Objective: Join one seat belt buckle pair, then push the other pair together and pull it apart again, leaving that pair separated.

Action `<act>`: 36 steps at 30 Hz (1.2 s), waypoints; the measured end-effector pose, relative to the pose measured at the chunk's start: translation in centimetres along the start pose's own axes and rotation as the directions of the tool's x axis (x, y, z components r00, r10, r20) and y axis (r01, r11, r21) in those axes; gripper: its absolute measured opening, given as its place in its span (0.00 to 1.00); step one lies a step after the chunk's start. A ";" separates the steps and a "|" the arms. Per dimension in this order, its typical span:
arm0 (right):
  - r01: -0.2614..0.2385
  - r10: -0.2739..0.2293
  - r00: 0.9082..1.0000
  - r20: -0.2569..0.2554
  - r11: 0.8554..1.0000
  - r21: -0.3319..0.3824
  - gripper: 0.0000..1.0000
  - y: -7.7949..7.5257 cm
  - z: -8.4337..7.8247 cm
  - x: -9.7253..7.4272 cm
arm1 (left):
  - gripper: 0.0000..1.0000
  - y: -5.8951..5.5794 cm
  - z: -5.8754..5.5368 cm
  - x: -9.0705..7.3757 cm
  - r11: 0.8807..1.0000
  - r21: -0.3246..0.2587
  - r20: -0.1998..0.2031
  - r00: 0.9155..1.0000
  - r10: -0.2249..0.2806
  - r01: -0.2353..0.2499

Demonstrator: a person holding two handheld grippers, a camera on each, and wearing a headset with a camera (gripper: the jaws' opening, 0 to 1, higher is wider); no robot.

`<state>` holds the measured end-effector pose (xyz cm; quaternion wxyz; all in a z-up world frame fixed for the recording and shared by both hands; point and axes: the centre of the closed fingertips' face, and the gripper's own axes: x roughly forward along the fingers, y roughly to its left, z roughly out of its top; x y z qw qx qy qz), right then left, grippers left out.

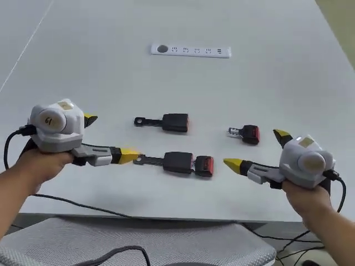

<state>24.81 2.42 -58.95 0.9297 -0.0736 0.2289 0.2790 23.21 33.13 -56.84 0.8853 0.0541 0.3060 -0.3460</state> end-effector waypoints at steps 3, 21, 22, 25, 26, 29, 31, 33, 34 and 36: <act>0.010 -0.010 1.000 -0.002 1.000 -0.001 1.00 0.1 -0.5 -0.7 | 1.00 -0.4 -1.1 -0.8 1.000 0.003 -0.006 1.000 -0.010 0.010; 0.009 -0.009 1.000 -0.016 1.000 0.016 1.00 1.8 -1.6 -1.3 | 1.00 -0.1 -2.7 -2.0 0.998 -0.064 -0.006 1.000 0.012 -0.013; 0.009 -0.009 1.000 -0.014 1.000 0.020 1.00 1.8 -1.5 -1.3 | 1.00 -0.1 -2.7 -2.0 0.998 -0.064 -0.006 1.000 0.013 -0.013; 0.017 -0.016 1.000 -0.019 1.000 0.024 1.00 1.7 -1.7 -1.5 | 1.00 -0.2 -2.7 -2.3 0.998 -0.061 -0.003 1.000 0.013 -0.013; 0.018 -0.017 1.000 -0.019 0.999 0.027 1.00 1.7 -1.7 -1.5 | 1.00 -0.3 -2.7 -2.4 0.998 -0.060 -0.001 1.000 0.014 -0.014; 0.022 -0.021 1.000 -0.021 0.999 0.030 1.00 1.7 -1.9 -1.8 | 1.00 -0.1 -2.7 -2.7 0.998 -0.062 0.000 1.000 0.020 -0.020; 0.022 -0.021 1.000 -0.023 0.999 0.037 1.00 1.8 -2.1 -1.9 | 1.00 0.1 -2.8 -2.8 0.998 -0.064 0.001 1.000 0.024 -0.024; 0.020 -0.019 0.999 -0.028 0.999 0.044 1.00 1.8 -2.3 -1.9 | 1.00 0.1 -2.9 -2.9 0.998 -0.058 -0.001 1.000 0.026 -0.026; 0.021 -0.019 0.999 -0.029 0.999 0.044 1.00 1.9 -2.3 -1.9 | 1.00 0.1 -2.9 -2.9 0.998 -0.060 -0.002 1.000 0.026 -0.026; 0.024 -0.023 0.999 -0.032 0.999 0.044 1.00 1.9 -2.3 -2.0 | 1.00 0.1 -3.0 -2.9 0.998 -0.065 -0.002 1.000 0.028 -0.028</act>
